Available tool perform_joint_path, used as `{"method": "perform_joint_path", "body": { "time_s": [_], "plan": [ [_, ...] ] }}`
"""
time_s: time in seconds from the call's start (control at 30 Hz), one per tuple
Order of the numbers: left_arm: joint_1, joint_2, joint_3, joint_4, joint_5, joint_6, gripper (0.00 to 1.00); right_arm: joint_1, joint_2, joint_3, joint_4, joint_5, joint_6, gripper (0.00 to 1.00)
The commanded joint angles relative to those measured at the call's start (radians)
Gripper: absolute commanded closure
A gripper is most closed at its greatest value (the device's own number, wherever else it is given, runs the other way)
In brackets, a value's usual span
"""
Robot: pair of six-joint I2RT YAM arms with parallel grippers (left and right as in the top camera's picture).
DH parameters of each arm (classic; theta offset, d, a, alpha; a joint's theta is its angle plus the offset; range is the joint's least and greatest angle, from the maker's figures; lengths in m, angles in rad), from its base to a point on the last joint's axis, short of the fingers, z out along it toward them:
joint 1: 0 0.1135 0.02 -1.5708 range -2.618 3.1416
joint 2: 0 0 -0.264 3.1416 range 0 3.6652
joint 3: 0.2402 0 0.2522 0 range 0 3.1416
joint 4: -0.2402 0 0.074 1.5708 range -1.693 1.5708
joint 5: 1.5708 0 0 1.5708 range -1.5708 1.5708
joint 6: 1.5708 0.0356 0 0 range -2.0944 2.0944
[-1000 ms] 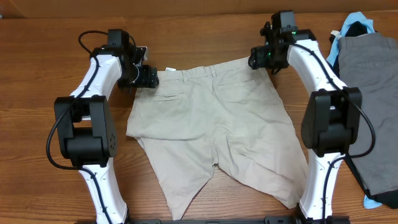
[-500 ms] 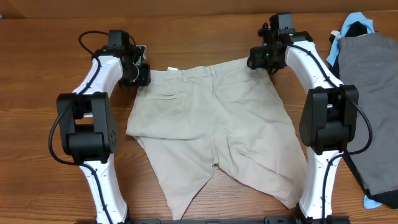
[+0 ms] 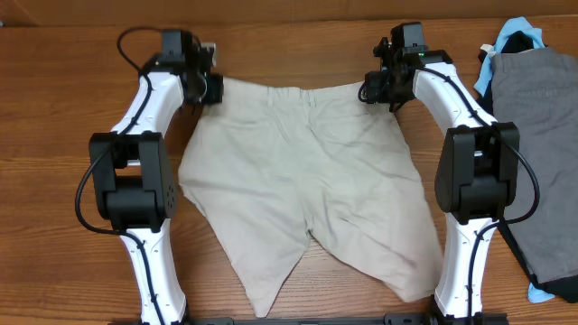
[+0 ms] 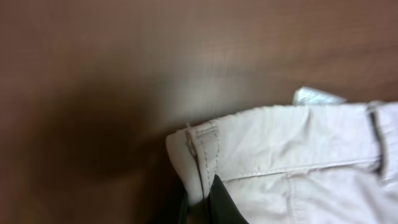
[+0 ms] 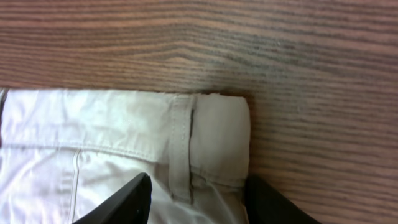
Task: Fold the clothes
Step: 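Grasp the shorts waistband corners with both grippers and pull them flat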
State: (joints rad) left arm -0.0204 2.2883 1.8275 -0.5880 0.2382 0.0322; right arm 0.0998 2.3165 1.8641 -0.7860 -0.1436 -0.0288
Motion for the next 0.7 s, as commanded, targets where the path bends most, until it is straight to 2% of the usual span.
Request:
{"method": "perform_joint_path", "body": {
  "time_s": [0.0, 0.03, 0.07, 0.1, 0.17, 0.2, 0.3, 0.4, 0.5, 0.67],
  "plan": [
    [-0.016, -0.007, 0.127, 0.059, -0.002, -0.013, 0.96, -0.002, 0.001, -0.005, 0.019, -0.036, 0.006, 0.48],
    [-0.02, -0.007, 0.144, 0.084, -0.002, -0.013, 0.94, -0.002, 0.001, -0.005, 0.024, -0.042, 0.007, 0.48],
    [-0.025, -0.007, 0.156, 0.111, -0.002, -0.013, 0.86, -0.002, 0.001, -0.005, 0.03, -0.043, 0.017, 0.47],
    [-0.028, -0.007, 0.163, 0.139, -0.002, -0.014, 0.7, -0.002, 0.001, -0.005, 0.035, -0.042, 0.032, 0.44],
    [-0.037, -0.007, 0.167, 0.19, -0.002, -0.014, 0.18, -0.002, 0.001, -0.005, 0.048, -0.045, 0.056, 0.4],
    [-0.04, -0.007, 0.167, 0.204, -0.002, -0.014, 0.0, -0.002, 0.001, -0.005, 0.053, -0.048, 0.063, 0.37],
    [-0.045, -0.008, 0.168, 0.207, -0.005, -0.014, 0.0, -0.002, 0.001, -0.005, 0.063, -0.09, 0.063, 0.32],
    [-0.04, -0.016, 0.207, 0.136, -0.005, -0.045, 0.0, -0.002, 0.0, -0.003, 0.049, -0.155, 0.063, 0.28],
    [-0.032, -0.028, 0.296, -0.017, -0.002, -0.074, 0.0, -0.002, -0.016, -0.003, 0.008, -0.199, 0.087, 0.27],
    [-0.031, -0.035, 0.5, -0.367, -0.003, -0.066, 0.0, -0.004, -0.077, -0.003, -0.114, -0.191, 0.138, 0.27]
  ]
}}
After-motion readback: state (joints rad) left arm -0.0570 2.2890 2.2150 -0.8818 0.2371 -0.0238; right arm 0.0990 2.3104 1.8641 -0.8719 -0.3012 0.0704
